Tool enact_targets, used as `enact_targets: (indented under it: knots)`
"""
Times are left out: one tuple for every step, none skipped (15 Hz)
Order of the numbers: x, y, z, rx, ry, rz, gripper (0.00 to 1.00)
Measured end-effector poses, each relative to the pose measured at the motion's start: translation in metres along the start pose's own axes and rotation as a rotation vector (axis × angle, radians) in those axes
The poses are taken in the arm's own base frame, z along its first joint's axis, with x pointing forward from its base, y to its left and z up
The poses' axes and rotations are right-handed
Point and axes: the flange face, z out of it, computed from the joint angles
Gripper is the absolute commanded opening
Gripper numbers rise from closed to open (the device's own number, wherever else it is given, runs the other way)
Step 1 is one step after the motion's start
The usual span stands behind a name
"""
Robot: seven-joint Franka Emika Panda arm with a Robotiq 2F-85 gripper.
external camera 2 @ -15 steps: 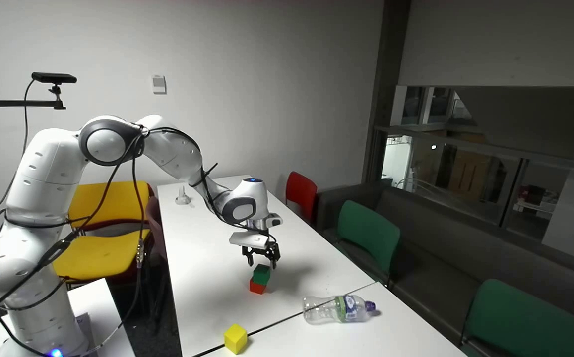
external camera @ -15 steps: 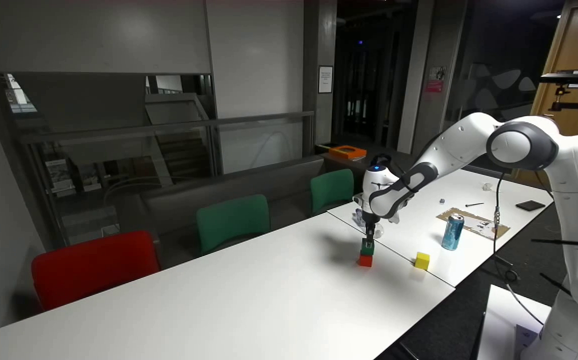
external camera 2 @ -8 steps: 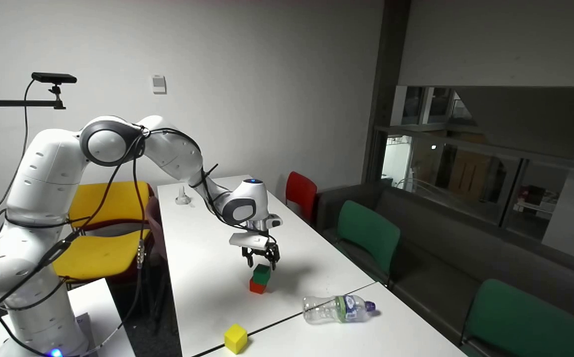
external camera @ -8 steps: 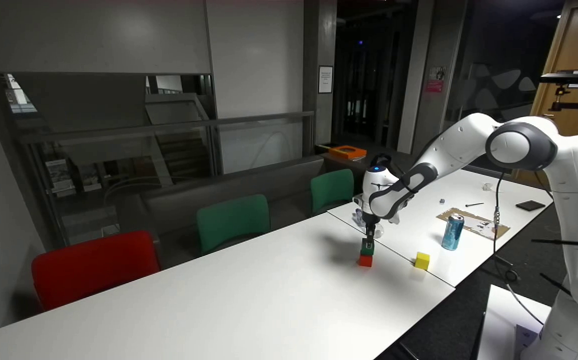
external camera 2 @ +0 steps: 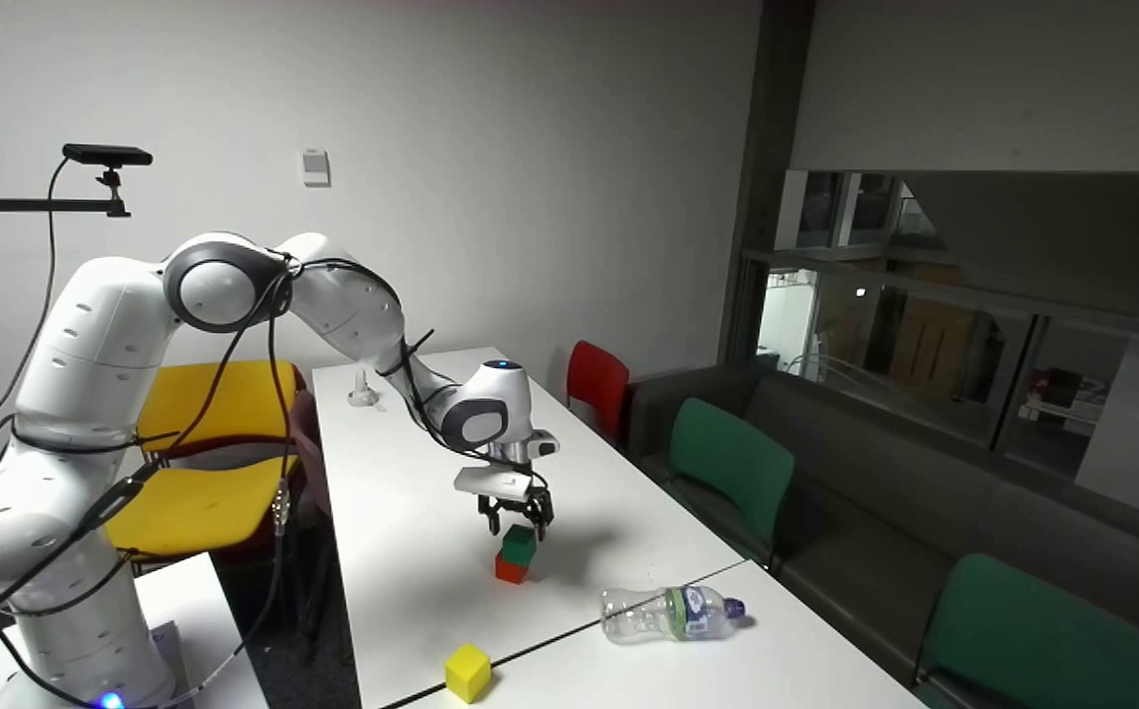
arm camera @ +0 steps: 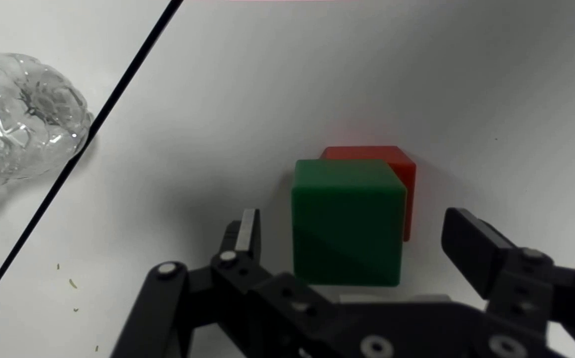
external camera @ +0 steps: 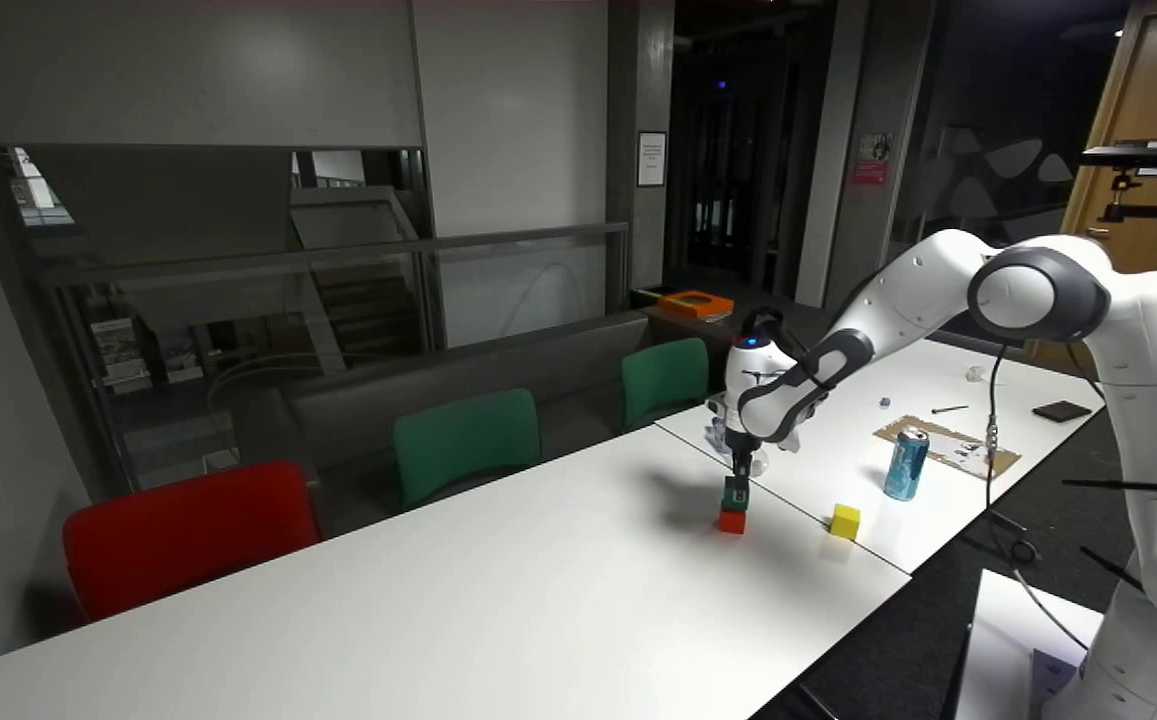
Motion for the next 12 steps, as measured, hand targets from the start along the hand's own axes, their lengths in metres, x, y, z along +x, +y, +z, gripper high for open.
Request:
enact_targets:
  knots:
    - [-0.0001, -0.0005, 0.0018, 0.002, -0.002, -0.001, 0.71]
    - [-0.0002, -0.0009, 0.0031, 0.003, -0.004, -0.003, 0.71]
    - [-0.0001, -0.0012, 0.0036, 0.004, -0.004, -0.004, 0.64]
    - [0.0, -0.0014, 0.0037, 0.004, -0.004, -0.005, 0.58]
    - [0.0002, -0.0016, 0.0036, 0.004, -0.004, -0.006, 0.51]
    - [0.0003, -0.0017, 0.0036, 0.005, -0.004, -0.006, 0.42]
    - [0.0004, -0.0018, 0.0036, 0.005, -0.004, -0.007, 0.35]
    - [0.0005, -0.0018, 0.0034, 0.004, -0.003, -0.007, 0.31]
    - [0.0015, -0.0009, 0.0017, 0.002, 0.0, -0.007, 0.31]
    - [0.0019, -0.0008, 0.0014, 0.001, 0.001, -0.007, 0.31]
    - [0.002, -0.0009, 0.0014, 0.002, 0.001, -0.007, 0.31]
    - [0.002, -0.0009, 0.0015, 0.002, 0.001, -0.008, 0.31]
